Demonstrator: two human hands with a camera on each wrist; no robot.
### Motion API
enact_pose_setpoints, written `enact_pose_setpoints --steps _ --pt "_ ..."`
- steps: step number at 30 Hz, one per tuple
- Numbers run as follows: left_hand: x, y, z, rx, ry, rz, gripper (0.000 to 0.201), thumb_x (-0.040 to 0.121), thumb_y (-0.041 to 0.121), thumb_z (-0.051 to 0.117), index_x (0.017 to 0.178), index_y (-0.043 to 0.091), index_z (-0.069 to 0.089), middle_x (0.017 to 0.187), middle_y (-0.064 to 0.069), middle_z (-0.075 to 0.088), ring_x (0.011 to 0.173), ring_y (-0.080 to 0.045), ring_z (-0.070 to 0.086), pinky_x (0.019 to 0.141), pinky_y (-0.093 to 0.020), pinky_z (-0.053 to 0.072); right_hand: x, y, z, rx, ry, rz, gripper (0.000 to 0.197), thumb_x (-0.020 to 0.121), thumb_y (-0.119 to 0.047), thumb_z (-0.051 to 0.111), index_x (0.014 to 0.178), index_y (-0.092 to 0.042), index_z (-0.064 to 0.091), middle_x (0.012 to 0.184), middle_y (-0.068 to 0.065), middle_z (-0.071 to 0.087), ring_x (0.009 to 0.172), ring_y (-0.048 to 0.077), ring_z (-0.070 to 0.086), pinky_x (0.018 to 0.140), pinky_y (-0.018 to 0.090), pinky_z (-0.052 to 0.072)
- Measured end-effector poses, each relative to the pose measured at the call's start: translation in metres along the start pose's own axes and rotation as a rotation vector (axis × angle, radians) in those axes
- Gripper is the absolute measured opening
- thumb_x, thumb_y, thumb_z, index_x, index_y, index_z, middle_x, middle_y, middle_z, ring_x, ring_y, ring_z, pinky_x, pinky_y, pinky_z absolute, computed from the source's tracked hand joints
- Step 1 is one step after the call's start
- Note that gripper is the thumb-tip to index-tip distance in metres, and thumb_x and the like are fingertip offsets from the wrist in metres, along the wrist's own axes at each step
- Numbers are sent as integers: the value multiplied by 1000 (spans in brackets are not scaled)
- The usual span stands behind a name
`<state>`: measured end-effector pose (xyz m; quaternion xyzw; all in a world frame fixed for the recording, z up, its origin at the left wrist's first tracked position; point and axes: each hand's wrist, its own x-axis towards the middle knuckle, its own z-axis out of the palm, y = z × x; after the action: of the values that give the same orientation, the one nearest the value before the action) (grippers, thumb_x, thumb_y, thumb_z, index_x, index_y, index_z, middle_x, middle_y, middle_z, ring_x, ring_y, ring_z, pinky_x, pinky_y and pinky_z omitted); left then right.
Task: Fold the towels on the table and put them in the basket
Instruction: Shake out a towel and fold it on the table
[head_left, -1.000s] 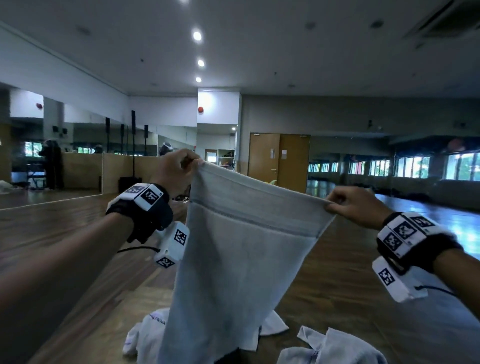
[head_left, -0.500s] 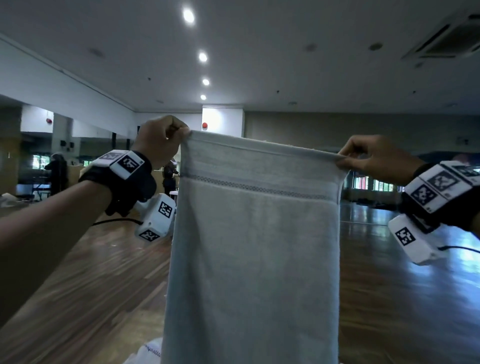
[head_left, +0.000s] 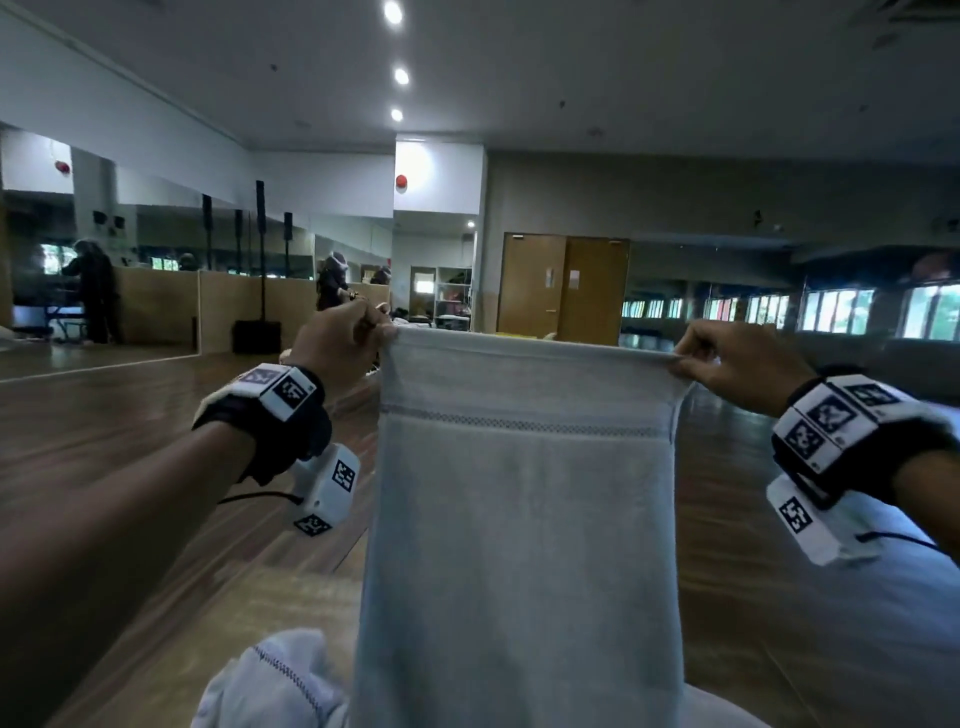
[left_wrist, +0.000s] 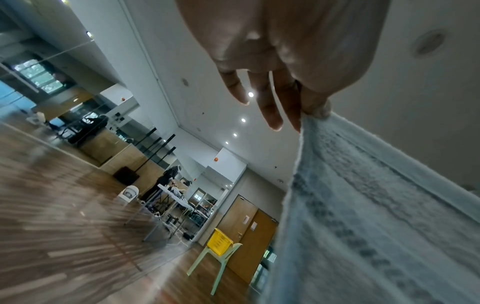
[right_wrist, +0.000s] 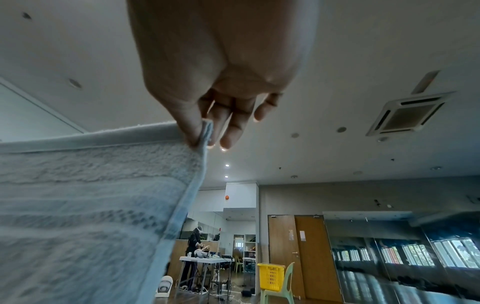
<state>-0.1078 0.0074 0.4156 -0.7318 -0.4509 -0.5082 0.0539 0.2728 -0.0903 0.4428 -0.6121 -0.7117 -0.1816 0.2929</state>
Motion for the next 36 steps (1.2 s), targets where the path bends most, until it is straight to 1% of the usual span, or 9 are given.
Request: enact_pose_setpoints --steps 4,8,12,17,21,24,26,33,36 --pt "7 -1 22 -50 56 -30 26 90 26 58 98 1 63 98 -18 67 87 -34 62 79 -44 52 6 10 21 -27 130 29 12 86 -23 62 80 -28 54 70 -8 56 71 20 57 88 56 44" --pt "-12 -17 49 -97 70 -44 20 89 18 60 94 -1 64 91 -18 66 82 -31 60 65 -28 42 -8 13 51 -31 129 64 9 87 -22 62 81 -25 56 77 -7 57 77 18 54 97 46 31" --pt "-63 -44 83 -141 -34 -120 14 90 17 58 92 4 64 82 -9 59 75 -19 51 55 -17 34 -49 19 101 -14 18 25 15 84 -18 64 78 -28 54 76 -11 54 75 17 56 88 51 43" --pt "-161 -97 125 -114 -373 -144 25 85 35 56 84 11 62 76 -11 63 70 -25 56 63 -32 43 -130 39 185 72 -220 23 23 78 -11 68 75 -31 57 76 -14 56 81 22 64 79 50 47" --pt "-248 -119 142 52 -810 -88 6 83 27 66 82 22 63 82 -1 69 79 -23 65 73 -37 52 -201 53 243 191 -545 55 23 78 -3 68 76 -25 61 78 -3 64 72 16 57 72 34 44" --pt "-298 -124 157 231 -1074 10 11 82 37 63 84 27 65 88 9 68 89 -16 62 93 -31 42 -245 52 275 84 -808 38 22 80 -16 68 75 -35 58 81 -15 60 74 4 51 76 32 44" --pt "-322 -125 171 344 -1162 90 15 82 43 59 86 30 65 90 11 65 96 -14 55 110 -41 22 -265 53 295 44 -920 13 19 78 -20 68 74 -38 65 84 -16 67 76 0 56 80 28 47" --pt "-329 -130 200 545 -1095 124 18 82 35 50 76 24 62 89 1 69 91 -25 60 106 -44 27 -272 59 323 61 -862 39 15 75 -23 68 76 -37 75 83 -14 71 83 9 64 81 38 48" --pt "-315 -136 208 561 -1094 102 18 87 32 47 77 23 60 93 -2 68 92 -27 62 94 -36 38 -265 60 331 78 -807 49 13 77 -25 70 81 -36 76 84 -13 72 83 9 65 75 29 47"
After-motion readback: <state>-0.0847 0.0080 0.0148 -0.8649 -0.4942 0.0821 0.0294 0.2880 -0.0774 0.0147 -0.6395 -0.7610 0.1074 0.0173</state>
